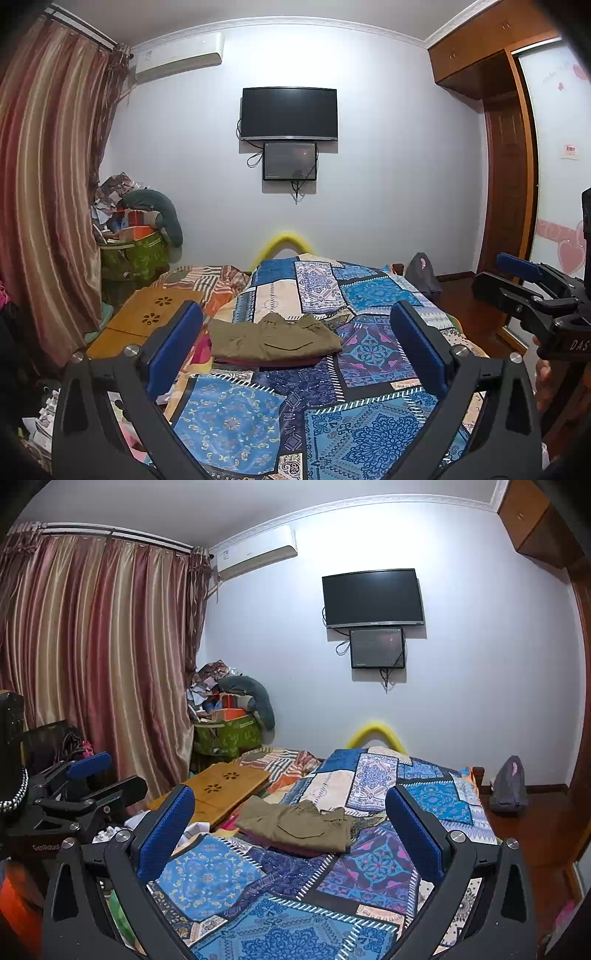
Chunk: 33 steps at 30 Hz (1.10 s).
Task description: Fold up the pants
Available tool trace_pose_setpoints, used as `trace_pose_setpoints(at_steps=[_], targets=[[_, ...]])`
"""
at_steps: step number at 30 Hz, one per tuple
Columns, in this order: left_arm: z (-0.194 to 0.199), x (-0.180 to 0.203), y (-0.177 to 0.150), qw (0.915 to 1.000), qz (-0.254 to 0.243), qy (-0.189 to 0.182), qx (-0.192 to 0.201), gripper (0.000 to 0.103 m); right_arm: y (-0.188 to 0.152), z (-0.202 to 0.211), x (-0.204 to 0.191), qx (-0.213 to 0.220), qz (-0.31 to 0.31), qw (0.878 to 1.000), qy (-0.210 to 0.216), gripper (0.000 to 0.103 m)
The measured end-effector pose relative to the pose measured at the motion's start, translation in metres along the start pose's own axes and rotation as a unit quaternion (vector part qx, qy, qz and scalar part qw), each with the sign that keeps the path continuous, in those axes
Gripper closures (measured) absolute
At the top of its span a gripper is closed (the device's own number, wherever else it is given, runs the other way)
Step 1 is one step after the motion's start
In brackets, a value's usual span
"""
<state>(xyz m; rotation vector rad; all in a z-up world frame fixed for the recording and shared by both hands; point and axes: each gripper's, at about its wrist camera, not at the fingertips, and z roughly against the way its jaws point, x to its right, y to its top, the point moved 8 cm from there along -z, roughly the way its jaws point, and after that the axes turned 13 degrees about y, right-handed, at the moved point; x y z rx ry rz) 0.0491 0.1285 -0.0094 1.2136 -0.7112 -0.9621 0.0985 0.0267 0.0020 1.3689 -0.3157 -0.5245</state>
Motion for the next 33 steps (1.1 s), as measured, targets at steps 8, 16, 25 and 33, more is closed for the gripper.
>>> trace_pose_setpoints(at_steps=[8, 16, 25, 33], targets=[[-0.0003, 0.0018, 0.0009, 1.0000, -0.002, -0.002, 0.000, 0.000, 0.0000, 0.0007, 0.0007, 0.000, 0.000, 1.000, -0.002, 0.000], [-0.0032, 0.0038, -0.0002, 0.9999, -0.002, -0.009, -0.006, 0.000, -0.0005, 0.0021, 0.0012, 0.000, -0.001, 1.000, -0.002, 0.000], [-0.0045, 0.0060, -0.0012, 0.9998, -0.001, -0.018, -0.011, 0.000, -0.0003, 0.0023, 0.0024, -0.001, -0.003, 1.000, -0.004, 0.000], [-0.0041, 0.0072, -0.0017, 0.9998, 0.001, -0.019, -0.011, 0.000, -0.0017, 0.0005, 0.0029, -0.003, -0.008, 1.000, -0.004, 0.000]])
